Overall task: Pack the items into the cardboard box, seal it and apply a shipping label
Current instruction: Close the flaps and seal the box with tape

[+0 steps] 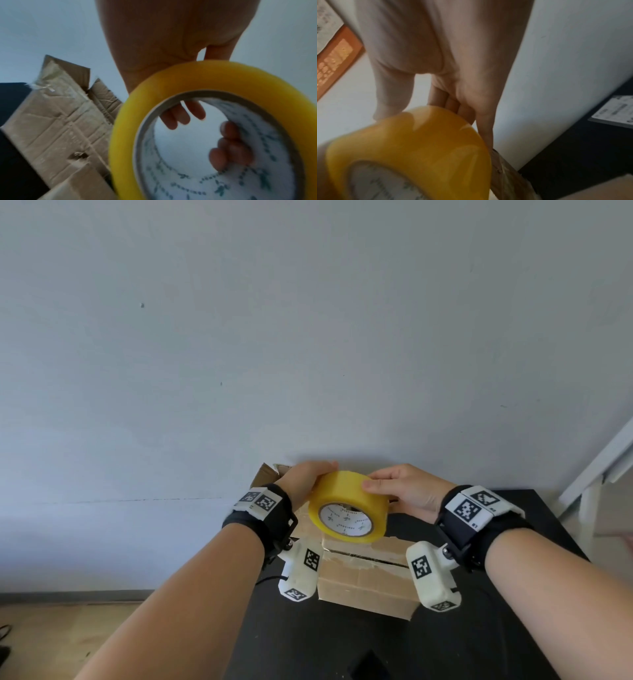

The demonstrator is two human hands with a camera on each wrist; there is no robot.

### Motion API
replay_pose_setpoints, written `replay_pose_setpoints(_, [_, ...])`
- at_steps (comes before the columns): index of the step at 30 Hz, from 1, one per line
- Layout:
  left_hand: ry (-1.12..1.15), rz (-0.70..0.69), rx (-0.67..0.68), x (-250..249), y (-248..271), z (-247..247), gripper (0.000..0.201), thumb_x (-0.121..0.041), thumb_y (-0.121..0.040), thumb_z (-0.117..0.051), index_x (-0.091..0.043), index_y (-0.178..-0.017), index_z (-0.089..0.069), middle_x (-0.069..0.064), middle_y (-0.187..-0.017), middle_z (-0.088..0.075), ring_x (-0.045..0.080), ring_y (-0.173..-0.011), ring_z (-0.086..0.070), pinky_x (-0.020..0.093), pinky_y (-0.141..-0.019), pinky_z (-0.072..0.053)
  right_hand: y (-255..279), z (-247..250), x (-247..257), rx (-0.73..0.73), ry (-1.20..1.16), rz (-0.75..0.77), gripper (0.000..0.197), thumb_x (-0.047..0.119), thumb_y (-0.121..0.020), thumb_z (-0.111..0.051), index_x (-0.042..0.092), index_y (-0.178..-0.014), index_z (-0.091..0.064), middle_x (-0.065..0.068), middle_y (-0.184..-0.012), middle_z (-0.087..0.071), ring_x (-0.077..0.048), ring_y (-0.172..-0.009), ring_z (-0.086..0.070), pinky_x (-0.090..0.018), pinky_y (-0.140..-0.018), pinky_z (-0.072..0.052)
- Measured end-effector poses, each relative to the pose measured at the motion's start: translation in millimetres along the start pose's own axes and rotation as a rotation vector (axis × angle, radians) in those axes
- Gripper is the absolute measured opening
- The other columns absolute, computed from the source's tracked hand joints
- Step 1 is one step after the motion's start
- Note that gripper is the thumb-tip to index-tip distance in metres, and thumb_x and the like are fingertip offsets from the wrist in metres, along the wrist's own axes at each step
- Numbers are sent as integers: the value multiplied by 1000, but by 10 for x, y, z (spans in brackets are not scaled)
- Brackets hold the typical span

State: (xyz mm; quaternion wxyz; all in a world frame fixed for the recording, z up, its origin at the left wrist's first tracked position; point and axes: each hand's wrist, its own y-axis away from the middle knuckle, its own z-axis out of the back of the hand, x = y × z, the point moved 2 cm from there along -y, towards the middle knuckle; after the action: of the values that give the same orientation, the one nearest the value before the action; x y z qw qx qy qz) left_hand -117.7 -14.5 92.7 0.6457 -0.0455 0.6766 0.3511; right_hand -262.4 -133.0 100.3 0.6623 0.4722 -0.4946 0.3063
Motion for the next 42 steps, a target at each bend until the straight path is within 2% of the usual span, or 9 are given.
replay_pose_setpoints(3, [17, 2, -36, 92, -60, 0, 52, -45, -93, -54, -2, -122, -60, 21, -119, -65, 35, -110, -62, 49, -103, -45, 8, -26, 5, -25, -24, -11, 15, 19, -86, -67, 7, -94, -67, -10, -88, -67, -22, -81, -63, -34, -75, -54])
replay_pose_setpoints(6, [-137, -30, -77, 38, -70, -88, 54, -49, -94, -49, -3, -121, -60, 20, -116, -65, 36, -106, -63, 49, -101, -46, 4, -87, 20, -16, 72, -18, 19, 25, -82, -71, 8, -90, -68, -7, -84, -69, -20, -79, -65, -32, -73, -54])
replay_pose_setpoints(16, [-419, -123, 1, -187, 42, -198, 48, -44, -101, -34, -8, -120, -59, 13, -117, -62, 28, -110, -59, 41, -102, -43, -43, -34, 59, -50, 121, -31, 31, 28, -85, -68, 4, -104, -69, -17, -106, -69, -28, -98, -66, -40, -91, -53])
replay_pose_setpoints(19, [-408, -122, -21, -192, 33, -176, 49, -44, -101, -35, -6, -123, -58, 14, -122, -61, 28, -114, -57, 39, -104, -41, -23, -33, 68, -31, -10, -45, 18, 18, -91, -61, 3, -99, -67, -15, -99, -68, -24, -89, -65, -35, -84, -54])
replay_pose_setpoints(24, [-220, -105, -84, -87, 23, -83, 47, -39, -100, -43, -5, -128, -57, 17, -134, -56, 32, -125, -53, 44, -108, -39, -5, -35, 54, -61, -110, -36, 20, 17, -89, -63, -1, -98, -67, -15, -94, -67, -24, -86, -64, -37, -81, -53])
replay_pose_setpoints(28, [-380, -115, -8, -120, 29, -194, 44, -38, -103, -34, -6, -110, -63, 17, -117, -62, 31, -112, -57, 45, -105, -40, -32, -111, 55, -53, 155, -53, 25, 32, -82, -72, 7, -84, -71, -9, -85, -70, -21, -81, -65, -35, -79, -53])
replay_pose_setpoints(32, [-363, -123, 4, -128, -2, -191, 36, -38, -102, -36, -13, -93, -62, 13, -104, -63, 29, -102, -59, 45, -102, -43, -46, -109, 43, -28, 51, -64, 29, 25, -88, -65, -2, -98, -67, -17, -97, -68, -25, -86, -64, -37, -83, -52])
replay_pose_setpoints(37, [-190, -38, -67, -38, -42, -84, 44, -42, -99, -45, -5, -116, -62, 15, -117, -64, 29, -108, -61, 41, -104, -43, -2, -62, 37, -54, -123, -70, 21, 19, -91, -60, 1, -99, -65, -14, -93, -69, -24, -85, -65, -33, -74, -54])
replay_pose_setpoints(42, [-324, -77, -57, -80, -44, -142, 47, -42, -100, -41, -5, -123, -60, 18, -127, -59, 34, -118, -55, 45, -107, -39, -29, -81, 28, -76, -32, -76, 17, 19, -90, -63, 3, -92, -67, -13, -89, -66, -23, -84, -62, -34, -78, -52])
